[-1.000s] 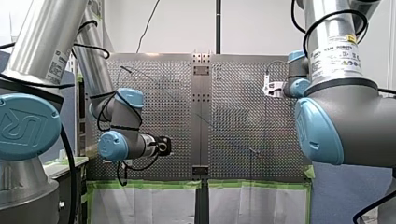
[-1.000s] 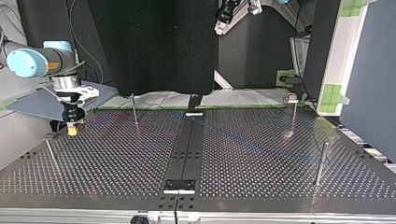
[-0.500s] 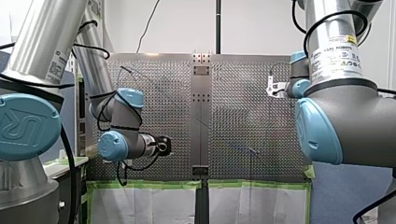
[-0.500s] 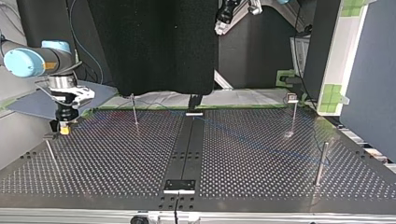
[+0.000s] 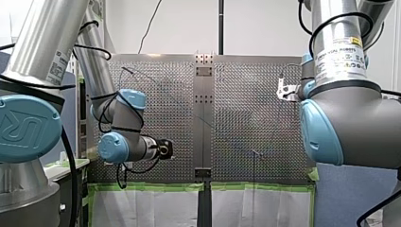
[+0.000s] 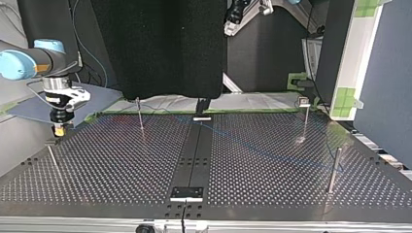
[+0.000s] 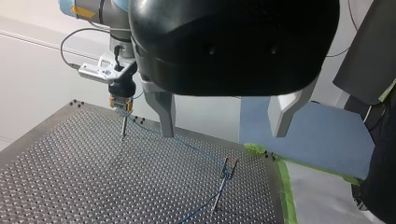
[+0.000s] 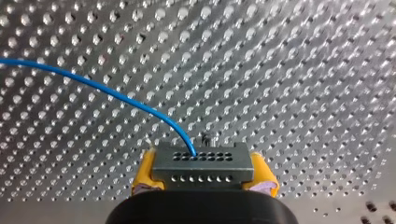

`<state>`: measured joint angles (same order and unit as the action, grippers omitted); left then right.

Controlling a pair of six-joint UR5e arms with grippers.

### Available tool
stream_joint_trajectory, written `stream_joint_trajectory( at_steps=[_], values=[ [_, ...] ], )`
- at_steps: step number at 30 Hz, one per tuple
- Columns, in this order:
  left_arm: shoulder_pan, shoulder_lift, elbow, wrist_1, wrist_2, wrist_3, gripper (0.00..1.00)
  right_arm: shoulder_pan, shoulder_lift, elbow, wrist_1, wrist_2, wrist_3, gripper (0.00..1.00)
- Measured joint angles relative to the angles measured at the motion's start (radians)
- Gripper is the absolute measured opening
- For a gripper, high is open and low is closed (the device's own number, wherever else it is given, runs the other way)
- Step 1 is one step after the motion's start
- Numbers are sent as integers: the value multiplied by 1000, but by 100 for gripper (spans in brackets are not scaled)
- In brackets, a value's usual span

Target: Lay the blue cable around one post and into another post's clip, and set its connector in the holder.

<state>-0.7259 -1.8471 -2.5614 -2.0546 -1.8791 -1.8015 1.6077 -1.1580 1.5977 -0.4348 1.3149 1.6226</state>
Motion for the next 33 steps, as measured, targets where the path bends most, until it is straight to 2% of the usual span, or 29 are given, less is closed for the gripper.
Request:
stream_joint_trajectory(
  at_steps=[8, 12, 19, 26, 33],
  values=[
    [1, 0, 5, -19, -3, 0, 98, -38, 1, -33, 35, -36, -15, 0],
    [2, 0, 17, -44, -8, 1, 98, -54, 4, -52, 47, -60, -16, 0],
    [3, 0, 35, -76, -14, 1, 98, -81, 23, -65, 64, -97, -26, 0],
    [4, 0, 44, -89, -21, 1, 98, -96, 76, -88, 62, -123, -36, 0],
    [4, 0, 46, -100, -33, 1, 98, -102, 93, -110, 59, -148, -42, 0]
  ],
)
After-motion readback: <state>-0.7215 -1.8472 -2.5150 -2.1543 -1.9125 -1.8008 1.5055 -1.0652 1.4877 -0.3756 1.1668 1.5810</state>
